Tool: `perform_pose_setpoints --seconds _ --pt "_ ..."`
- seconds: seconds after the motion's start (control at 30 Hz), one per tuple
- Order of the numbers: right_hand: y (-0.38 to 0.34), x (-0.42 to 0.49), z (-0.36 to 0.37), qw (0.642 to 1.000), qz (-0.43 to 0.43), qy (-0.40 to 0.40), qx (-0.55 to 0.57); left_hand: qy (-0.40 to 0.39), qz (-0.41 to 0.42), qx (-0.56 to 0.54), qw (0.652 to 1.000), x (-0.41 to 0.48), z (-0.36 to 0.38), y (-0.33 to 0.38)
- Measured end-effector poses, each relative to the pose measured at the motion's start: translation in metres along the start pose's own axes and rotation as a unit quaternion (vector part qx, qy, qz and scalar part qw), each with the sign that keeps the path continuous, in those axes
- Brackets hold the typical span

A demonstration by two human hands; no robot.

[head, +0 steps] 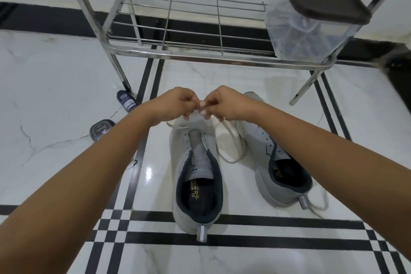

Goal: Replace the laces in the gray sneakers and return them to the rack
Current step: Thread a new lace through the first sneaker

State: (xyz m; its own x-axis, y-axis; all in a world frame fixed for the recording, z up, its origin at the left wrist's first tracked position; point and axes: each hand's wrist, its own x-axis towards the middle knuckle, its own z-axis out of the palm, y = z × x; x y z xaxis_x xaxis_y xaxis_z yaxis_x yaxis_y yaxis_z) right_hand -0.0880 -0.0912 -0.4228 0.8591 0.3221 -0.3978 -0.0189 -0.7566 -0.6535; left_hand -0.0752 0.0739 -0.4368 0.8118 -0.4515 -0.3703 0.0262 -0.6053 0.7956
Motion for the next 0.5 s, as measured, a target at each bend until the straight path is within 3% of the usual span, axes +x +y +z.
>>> perform_pose_setpoints --seconds 0.07,0.2,0.37,0.5 --pt "0.010 0.000 -0.008 0.998 0.031 0.020 -0.042 0.019 -0.009 -0.018 1.000 -0.004 -0.009 -0.009" --pt "0.021 -0.008 -0.010 0.986 0.059 -0.024 -0.151 0.014 -0.021 -0.014 1.000 -0.012 -0.004 -0.024" --pt "0.002 -0.001 0.004 1.000 -0.005 -0.017 -0.001 0.015 0.003 -0.033 0.999 -0.006 0.008 -0.010" --pt "0.021 -0.005 -0.006 0.997 0.057 0.007 -0.046 0.035 -0.002 -0.052 0.998 -0.010 0.000 -0.025"
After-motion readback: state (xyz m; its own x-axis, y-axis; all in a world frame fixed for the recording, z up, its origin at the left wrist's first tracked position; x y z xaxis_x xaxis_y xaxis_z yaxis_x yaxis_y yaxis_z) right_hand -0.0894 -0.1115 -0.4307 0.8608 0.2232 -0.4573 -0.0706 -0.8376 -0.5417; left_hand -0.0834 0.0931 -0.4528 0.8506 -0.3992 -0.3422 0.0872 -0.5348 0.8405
